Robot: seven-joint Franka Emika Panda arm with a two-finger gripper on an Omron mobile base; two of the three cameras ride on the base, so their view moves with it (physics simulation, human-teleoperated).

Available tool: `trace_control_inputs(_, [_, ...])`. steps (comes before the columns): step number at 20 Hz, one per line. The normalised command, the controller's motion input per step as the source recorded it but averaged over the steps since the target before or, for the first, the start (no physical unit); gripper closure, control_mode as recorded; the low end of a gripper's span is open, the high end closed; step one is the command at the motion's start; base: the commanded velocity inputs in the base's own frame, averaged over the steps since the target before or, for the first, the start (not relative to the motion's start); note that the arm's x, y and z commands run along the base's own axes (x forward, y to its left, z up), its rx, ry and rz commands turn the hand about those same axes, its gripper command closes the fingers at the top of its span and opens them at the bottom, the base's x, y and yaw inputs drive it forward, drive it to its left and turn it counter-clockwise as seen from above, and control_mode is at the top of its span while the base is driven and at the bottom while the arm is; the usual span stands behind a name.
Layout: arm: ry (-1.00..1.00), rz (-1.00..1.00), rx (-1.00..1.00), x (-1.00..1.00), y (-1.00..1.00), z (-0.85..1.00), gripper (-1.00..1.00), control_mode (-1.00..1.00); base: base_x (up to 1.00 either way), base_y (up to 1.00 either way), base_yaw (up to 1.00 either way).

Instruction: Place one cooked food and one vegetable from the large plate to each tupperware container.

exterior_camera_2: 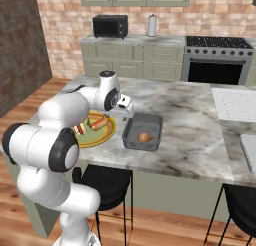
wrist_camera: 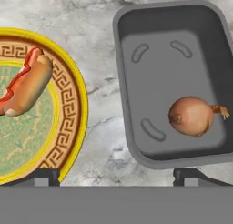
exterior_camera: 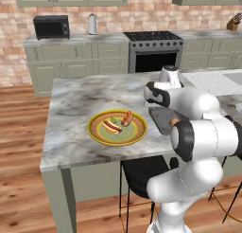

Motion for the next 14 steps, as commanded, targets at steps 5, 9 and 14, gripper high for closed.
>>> trace_control_inputs(5, [0.0,0.07,0.0,-0.12,0.71,0.0,-1.0,-1.0,0.0,0.0,0.0])
trace_control_inputs(9, [0.0,0.23,-0.02,-0.12,0.7,0.02,-1.0,-1.0,0.0,0.0,0.0])
trace_control_inputs(14, [0.03,0.27,-0.09,0.0,0.83,0.0,-1.0,-1.0,0.0,0.0,0.0])
